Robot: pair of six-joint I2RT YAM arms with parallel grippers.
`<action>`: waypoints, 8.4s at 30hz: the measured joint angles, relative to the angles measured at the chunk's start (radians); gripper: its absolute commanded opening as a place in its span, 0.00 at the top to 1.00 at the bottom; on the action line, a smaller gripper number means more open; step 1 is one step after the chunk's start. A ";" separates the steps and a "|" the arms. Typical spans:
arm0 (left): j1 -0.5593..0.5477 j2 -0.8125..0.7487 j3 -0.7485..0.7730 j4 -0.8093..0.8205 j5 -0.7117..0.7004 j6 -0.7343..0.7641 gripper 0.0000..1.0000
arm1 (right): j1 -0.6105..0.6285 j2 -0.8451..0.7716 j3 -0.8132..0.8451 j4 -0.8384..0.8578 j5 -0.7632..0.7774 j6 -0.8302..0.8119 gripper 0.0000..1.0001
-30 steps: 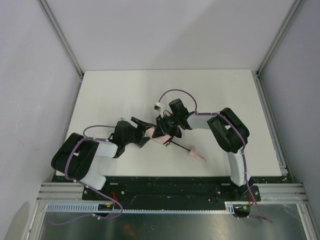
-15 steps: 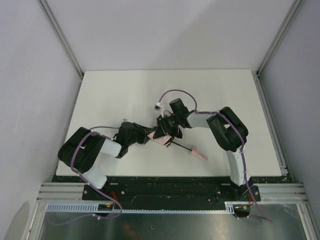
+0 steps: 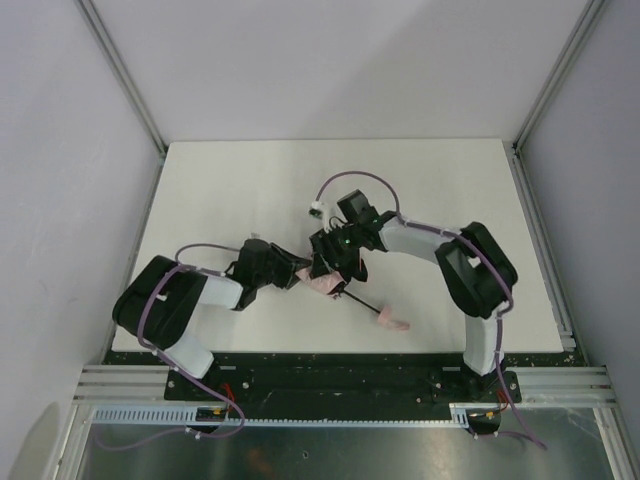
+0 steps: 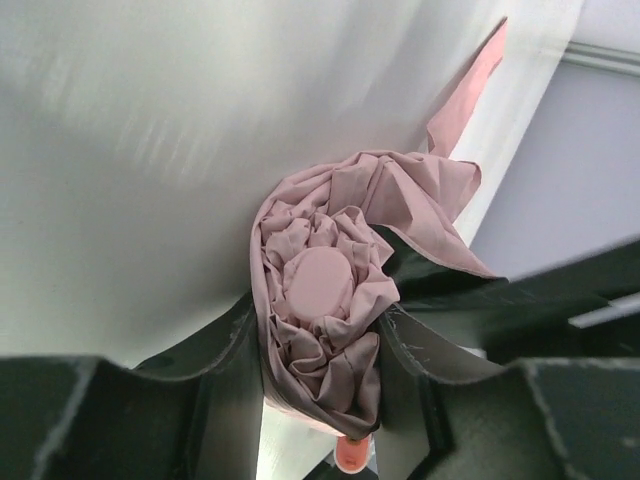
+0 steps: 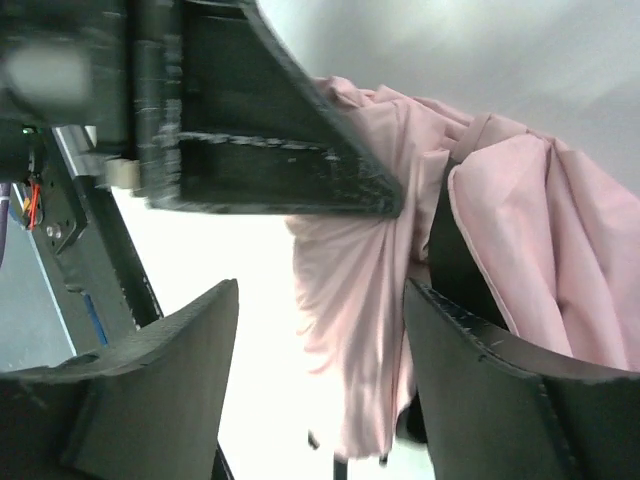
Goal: Put away the umbrella
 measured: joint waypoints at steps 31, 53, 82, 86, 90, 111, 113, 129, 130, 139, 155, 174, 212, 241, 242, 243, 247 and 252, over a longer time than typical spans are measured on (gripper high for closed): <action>0.087 0.014 0.249 -0.491 0.125 0.147 1.00 | 0.480 -0.055 -0.285 0.439 1.227 -0.359 0.70; 0.151 -0.245 0.263 -0.634 0.054 0.389 0.01 | 0.251 -0.063 -0.222 0.404 0.687 -0.113 1.00; 0.153 -0.113 0.157 -0.429 0.021 0.128 0.22 | 0.001 0.150 -0.099 0.549 -0.168 0.378 1.00; 0.148 -0.088 0.165 -0.419 -0.002 0.129 0.45 | -0.002 0.157 -0.069 0.500 -0.184 0.383 1.00; 0.143 -0.076 0.176 -0.422 -0.011 0.141 0.64 | -0.002 0.157 -0.043 0.437 -0.182 0.382 0.99; 0.142 -0.074 0.212 -0.488 -0.014 0.181 1.00 | 0.036 -0.175 0.059 0.012 0.185 0.078 0.25; 0.142 -0.074 0.221 -0.510 -0.013 0.180 1.00 | 0.064 -0.269 -0.004 0.063 0.277 0.007 0.25; 0.142 -0.028 0.336 -0.709 -0.011 0.177 1.00 | 0.444 -0.082 -0.274 0.578 0.979 -0.497 0.32; 0.142 -0.027 0.339 -0.713 -0.011 0.177 1.00 | 0.447 -0.061 -0.274 0.608 1.005 -0.516 0.33; 0.143 -0.011 0.352 -0.728 -0.020 0.162 1.00 | 0.454 0.069 -0.253 0.747 1.122 -0.630 0.71; 0.158 0.018 0.386 -0.758 -0.027 0.178 0.15 | 0.428 0.088 -0.050 0.357 1.053 -0.556 1.00; 0.463 -0.447 0.136 -0.709 0.101 0.356 0.00 | 0.318 0.146 0.219 -0.029 0.511 -0.389 1.00; 0.293 -0.522 -0.046 -0.731 0.083 0.171 0.01 | 0.087 0.428 0.497 -0.237 -0.321 -0.109 1.00; 0.275 -0.341 0.086 -0.809 0.061 0.107 0.01 | 0.077 0.420 0.483 -0.221 -0.319 -0.066 1.00; 0.274 -0.329 0.089 -0.795 0.062 0.105 0.02 | 0.079 0.420 0.483 -0.221 -0.319 -0.066 1.00; 0.274 -0.313 0.094 -0.782 0.064 0.101 0.02 | 0.080 0.420 0.483 -0.220 -0.320 -0.066 1.00; 0.268 -0.231 0.141 -0.734 0.068 0.091 0.11 | 0.080 0.420 0.480 -0.216 -0.328 -0.069 1.00; 0.264 -0.203 0.142 -0.706 0.067 0.091 0.20 | 0.065 0.412 0.445 -0.157 -0.356 -0.050 1.00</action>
